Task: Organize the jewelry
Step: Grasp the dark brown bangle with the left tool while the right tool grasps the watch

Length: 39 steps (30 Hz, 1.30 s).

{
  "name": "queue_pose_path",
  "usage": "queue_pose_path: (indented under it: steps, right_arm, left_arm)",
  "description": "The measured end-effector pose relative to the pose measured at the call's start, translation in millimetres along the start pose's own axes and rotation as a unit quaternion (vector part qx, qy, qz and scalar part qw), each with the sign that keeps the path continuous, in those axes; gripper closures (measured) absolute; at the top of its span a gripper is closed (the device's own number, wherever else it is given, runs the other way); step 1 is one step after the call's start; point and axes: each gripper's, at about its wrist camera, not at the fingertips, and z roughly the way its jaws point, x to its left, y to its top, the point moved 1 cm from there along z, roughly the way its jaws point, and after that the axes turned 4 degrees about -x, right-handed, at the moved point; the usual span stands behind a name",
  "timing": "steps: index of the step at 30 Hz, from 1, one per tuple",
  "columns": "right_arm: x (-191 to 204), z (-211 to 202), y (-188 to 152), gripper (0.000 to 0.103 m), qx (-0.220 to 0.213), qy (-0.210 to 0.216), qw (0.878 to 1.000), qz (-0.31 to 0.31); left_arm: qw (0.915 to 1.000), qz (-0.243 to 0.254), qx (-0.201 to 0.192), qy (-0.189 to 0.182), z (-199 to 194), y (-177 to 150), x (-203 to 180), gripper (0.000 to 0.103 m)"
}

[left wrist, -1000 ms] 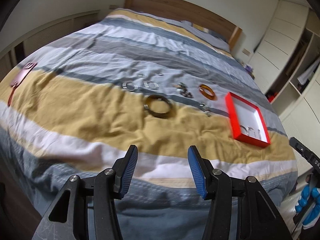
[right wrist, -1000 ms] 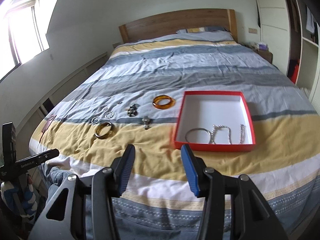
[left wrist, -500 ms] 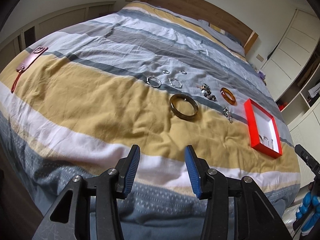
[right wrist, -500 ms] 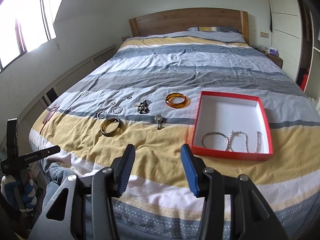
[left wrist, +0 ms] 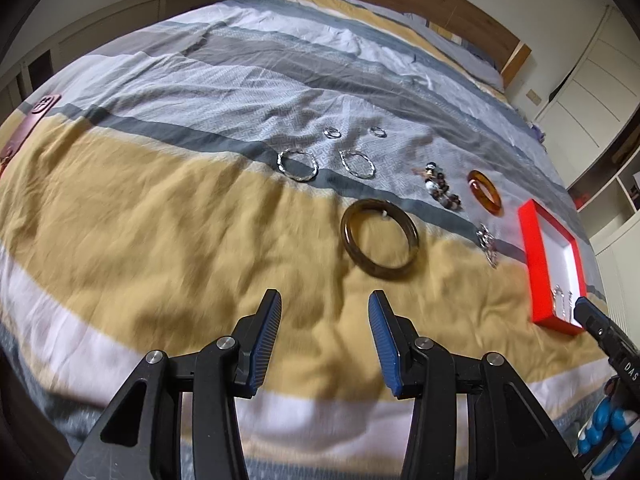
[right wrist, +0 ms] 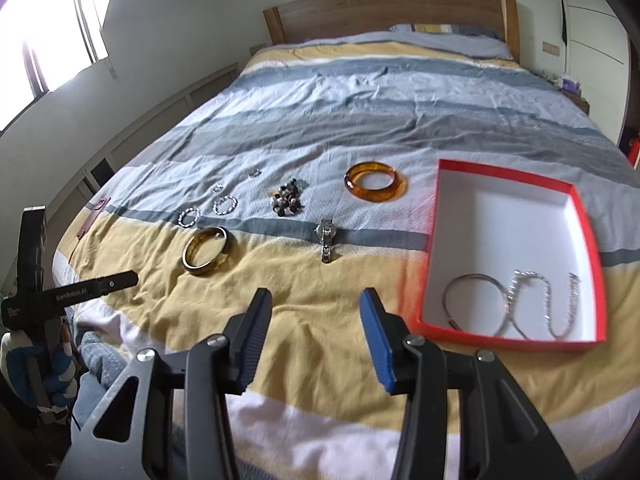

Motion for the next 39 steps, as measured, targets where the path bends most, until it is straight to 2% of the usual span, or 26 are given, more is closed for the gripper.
queue_pose_path:
  steps: [7,15,24,30,33,35,37,39]
  right_arm:
    - [-1,47,16,0.064,0.017,0.002,1.0,-0.003]
    - [-4,96,32,0.065,0.034,0.004,0.999,0.007]
    - [-8,135,40,0.065,0.055,-0.004,0.998,0.018]
    - [-4,153,34,0.065,0.068,-0.01,0.998,0.009]
    - [-5,156,33,0.068,0.067,-0.012,0.998,0.009]
    - [-6,157,33,0.076,0.066,-0.013,0.998,0.008]
    - [-7,158,34,0.08,0.067,-0.009,0.998,0.009]
    - [-6,156,35,0.08,0.066,-0.008,0.998,0.003]
  left_arm:
    - [0.9998,0.008,0.016,0.001,43,23,-7,0.059]
    - [0.9995,0.012,0.028,-0.003,72,34,-7,0.059]
    - [0.999,0.022,0.038,-0.003,89,35,-6,0.069]
    - [0.9967,0.06,0.053,0.017,99,34,-17,0.073]
    - [0.9951,0.077,0.057,0.026,102,34,-23,0.077]
    - [0.9945,0.084,0.057,0.024,103,34,-28,0.09]
    - [0.9943,0.087,0.056,0.024,104,34,-32,0.094]
    - [0.9942,0.09,0.052,0.028,103,33,-35,0.094]
